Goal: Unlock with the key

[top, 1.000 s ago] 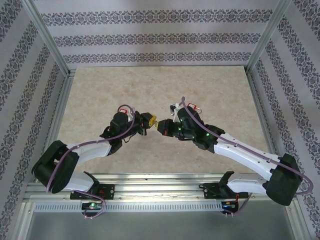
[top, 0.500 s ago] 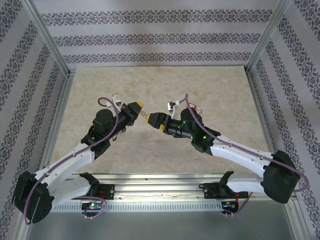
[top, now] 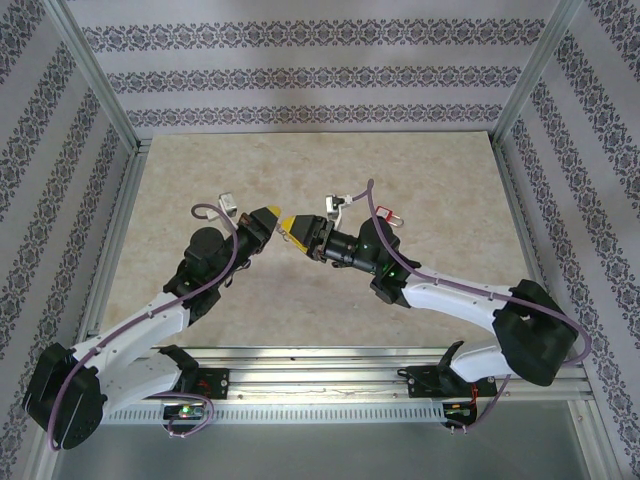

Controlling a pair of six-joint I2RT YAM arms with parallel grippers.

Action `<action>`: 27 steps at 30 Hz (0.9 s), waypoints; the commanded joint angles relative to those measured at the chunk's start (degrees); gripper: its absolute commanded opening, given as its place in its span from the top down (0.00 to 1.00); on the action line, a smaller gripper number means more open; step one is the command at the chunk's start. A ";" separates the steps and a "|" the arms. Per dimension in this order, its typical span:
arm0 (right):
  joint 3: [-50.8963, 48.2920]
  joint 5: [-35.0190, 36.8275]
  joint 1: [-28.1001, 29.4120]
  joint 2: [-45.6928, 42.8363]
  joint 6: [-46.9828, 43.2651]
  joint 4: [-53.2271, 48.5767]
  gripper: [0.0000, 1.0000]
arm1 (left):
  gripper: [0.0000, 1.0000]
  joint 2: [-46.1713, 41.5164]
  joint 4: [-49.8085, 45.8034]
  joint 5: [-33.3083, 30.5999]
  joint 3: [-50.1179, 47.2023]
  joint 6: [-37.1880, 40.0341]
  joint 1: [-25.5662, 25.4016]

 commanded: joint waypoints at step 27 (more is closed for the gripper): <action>2.40 -2.29 2.15 8.60 6.19 16.25 0.84 | 1.00 -1.39 8.95 -1.77 -4.14 -0.93 -1.23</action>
